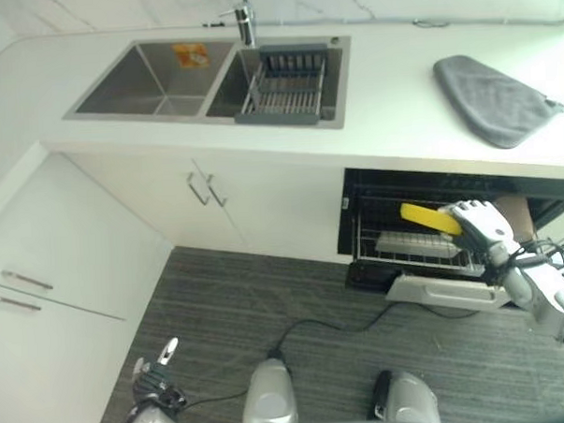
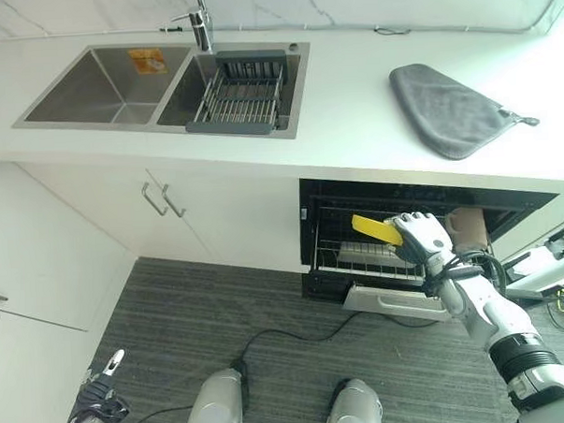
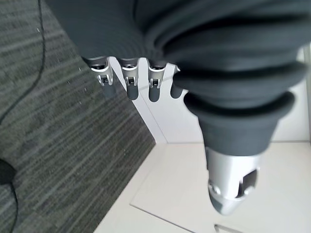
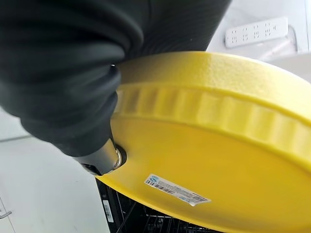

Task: Place the dishes in the dishwasher.

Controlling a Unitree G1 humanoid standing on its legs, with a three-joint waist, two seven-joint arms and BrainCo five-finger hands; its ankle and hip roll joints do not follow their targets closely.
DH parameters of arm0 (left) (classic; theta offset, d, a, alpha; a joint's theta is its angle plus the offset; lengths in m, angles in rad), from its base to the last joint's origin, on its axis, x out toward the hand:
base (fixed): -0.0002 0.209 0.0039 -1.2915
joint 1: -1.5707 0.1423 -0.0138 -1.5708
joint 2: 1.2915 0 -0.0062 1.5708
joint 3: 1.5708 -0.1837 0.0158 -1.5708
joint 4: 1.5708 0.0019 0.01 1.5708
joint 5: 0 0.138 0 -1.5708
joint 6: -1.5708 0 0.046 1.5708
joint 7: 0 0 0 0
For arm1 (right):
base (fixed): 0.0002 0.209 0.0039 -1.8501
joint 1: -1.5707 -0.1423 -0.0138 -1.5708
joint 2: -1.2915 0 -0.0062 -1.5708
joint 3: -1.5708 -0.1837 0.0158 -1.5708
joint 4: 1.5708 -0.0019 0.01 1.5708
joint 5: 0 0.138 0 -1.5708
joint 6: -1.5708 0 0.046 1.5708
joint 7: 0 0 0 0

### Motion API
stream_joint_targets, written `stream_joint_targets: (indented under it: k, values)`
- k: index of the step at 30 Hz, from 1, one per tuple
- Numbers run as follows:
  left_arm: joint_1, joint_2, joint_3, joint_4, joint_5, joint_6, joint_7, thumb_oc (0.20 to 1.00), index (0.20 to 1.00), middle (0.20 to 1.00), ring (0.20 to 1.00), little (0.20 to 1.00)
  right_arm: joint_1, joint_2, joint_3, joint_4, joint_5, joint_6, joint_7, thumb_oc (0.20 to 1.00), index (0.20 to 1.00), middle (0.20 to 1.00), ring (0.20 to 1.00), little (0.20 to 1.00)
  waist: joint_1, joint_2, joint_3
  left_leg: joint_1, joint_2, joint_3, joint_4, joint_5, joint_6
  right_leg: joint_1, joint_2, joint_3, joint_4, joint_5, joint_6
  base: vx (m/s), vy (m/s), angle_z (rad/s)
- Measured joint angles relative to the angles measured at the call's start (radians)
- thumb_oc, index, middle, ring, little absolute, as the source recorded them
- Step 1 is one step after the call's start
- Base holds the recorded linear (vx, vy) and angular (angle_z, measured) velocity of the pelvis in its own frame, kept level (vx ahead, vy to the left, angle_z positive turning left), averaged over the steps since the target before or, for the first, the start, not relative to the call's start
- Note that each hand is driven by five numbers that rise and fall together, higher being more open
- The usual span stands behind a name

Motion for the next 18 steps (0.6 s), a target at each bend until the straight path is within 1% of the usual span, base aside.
stream_joint_targets:
  k: [1,4,5,6,8,9,10,11,14,15,17,18]
  values:
    - [0.002,0.000,-0.001,-0.017,0.000,0.000,0.000,1.000,1.000,1.000,1.000,1.000,-0.018,0.000,0.017,0.030,0.000,0.011,-0.022,0.200,0.200,0.200,0.200,0.200,0.003,0.004,0.007,-0.010,-0.001,-0.005,0.015,-0.006,-0.003,-0.008,-0.005,0.000,0.018,-0.006,-0.001,0.00,0.009,0.07]
    - [-0.001,0.001,-0.002,-0.031,-0.003,-0.011,0.000,1.000,1.000,1.000,1.000,1.000,-0.053,-0.001,0.036,0.102,0.001,0.031,-0.044,0.200,0.200,0.200,0.200,0.200,0.013,0.019,0.026,-0.024,0.000,-0.016,0.032,-0.009,-0.005,-0.018,-0.006,-0.003,0.037,-0.016,-0.013,0.00,0.043,0.06]
    - [-0.001,0.003,-0.010,-0.042,-0.031,-0.012,0.005,1.000,1.000,1.000,1.000,1.000,-0.085,-0.017,0.056,0.125,0.001,0.033,-0.046,0.200,0.200,0.200,0.200,0.200,0.013,0.030,0.033,-0.042,0.000,-0.017,0.050,-0.012,-0.003,-0.035,-0.010,0.000,0.048,-0.020,-0.020,-0.03,0.068,0.06]
    - [-0.005,0.013,-0.035,-0.079,-0.032,-0.031,0.008,1.000,1.000,1.000,1.000,1.000,-0.110,-0.040,0.069,0.134,0.001,0.036,-0.046,0.200,0.200,0.200,0.200,0.200,0.013,0.041,0.042,-0.056,-0.011,-0.019,0.055,-0.012,-0.002,-0.055,-0.023,0.001,0.063,-0.018,-0.020,-0.10,0.050,-0.01]
    - [-0.008,0.020,-0.047,-0.122,-0.043,-0.046,0.012,1.000,1.000,1.000,1.000,1.000,-0.187,-0.058,0.133,0.171,0.005,0.033,-0.056,0.200,0.200,0.200,0.200,0.200,0.025,0.055,0.063,-0.087,-0.012,-0.019,0.077,-0.011,-0.004,-0.085,-0.025,0.012,0.084,-0.015,-0.018,-0.15,0.029,-0.05]
    - [-0.012,0.041,-0.080,-0.150,-0.053,-0.051,0.019,1.000,1.000,1.000,1.000,1.000,-0.258,-0.077,0.198,0.217,0.009,0.033,-0.062,0.200,0.200,0.200,0.200,0.200,0.031,0.056,0.081,-0.110,-0.014,-0.019,0.095,-0.011,-0.004,-0.117,-0.031,0.020,0.108,-0.015,-0.016,-0.13,0.014,0.03]
    - [-0.024,0.062,-0.119,-0.180,-0.070,-0.054,0.022,1.000,1.000,1.000,1.000,1.000,-0.320,-0.098,0.236,0.258,0.016,0.035,-0.061,0.200,0.200,0.200,0.200,0.200,0.034,0.061,0.111,-0.129,-0.016,-0.021,0.107,-0.005,-0.007,-0.140,-0.039,0.020,0.130,-0.016,-0.019,-0.13,0.012,0.05]
    - [-0.039,0.062,-0.124,-0.180,-0.070,-0.054,0.022,1.000,1.000,1.000,1.000,1.000,-0.343,-0.100,0.232,0.273,0.020,0.047,-0.062,0.200,0.200,0.200,0.200,0.200,0.043,0.068,0.133,-0.138,-0.015,-0.024,0.114,-0.004,-0.009,-0.149,-0.040,0.021,0.137,-0.016,-0.023,-0.13,0.007,0.06]
    - [-0.055,0.068,-0.123,-0.178,-0.099,-0.054,0.027,1.000,1.000,1.000,1.000,1.000,-0.382,-0.096,0.234,0.293,0.068,0.060,-0.054,0.200,0.200,0.200,0.200,0.200,0.060,0.066,0.163,-0.170,-0.015,-0.028,0.119,0.000,-0.005,-0.188,-0.040,0.024,0.152,-0.013,-0.031,-0.13,0.002,0.00]
    - [-0.057,0.068,-0.123,-0.178,-0.113,-0.054,0.029,1.000,1.000,1.000,1.000,1.000,-0.394,-0.088,0.235,0.302,0.083,0.061,-0.041,0.200,0.200,0.200,0.200,0.200,0.060,0.066,0.163,-0.182,-0.015,-0.030,0.120,0.004,-0.002,-0.197,-0.039,0.024,0.153,-0.011,-0.032,-0.24,-0.002,-0.03]
    - [-0.079,0.072,-0.128,-0.178,-0.119,-0.059,0.033,1.000,1.000,1.000,1.000,1.000,-0.505,-0.065,0.301,0.393,0.098,0.077,-0.025,0.200,0.200,0.200,0.200,0.200,0.066,0.066,0.175,-0.221,-0.016,-0.034,0.120,0.020,-0.005,-0.241,-0.039,0.026,0.158,0.002,-0.037,-0.21,-0.007,0.00]
    - [-0.113,0.079,-0.149,-0.177,-0.135,-0.065,0.033,1.000,1.000,1.000,1.000,1.000,-0.569,-0.064,0.320,0.446,0.098,0.082,-0.023,0.200,0.200,0.200,0.200,0.200,0.078,0.070,0.192,-0.250,-0.017,-0.040,0.114,0.033,-0.001,-0.270,-0.039,0.023,0.160,0.008,-0.044,-0.15,-0.004,0.09]
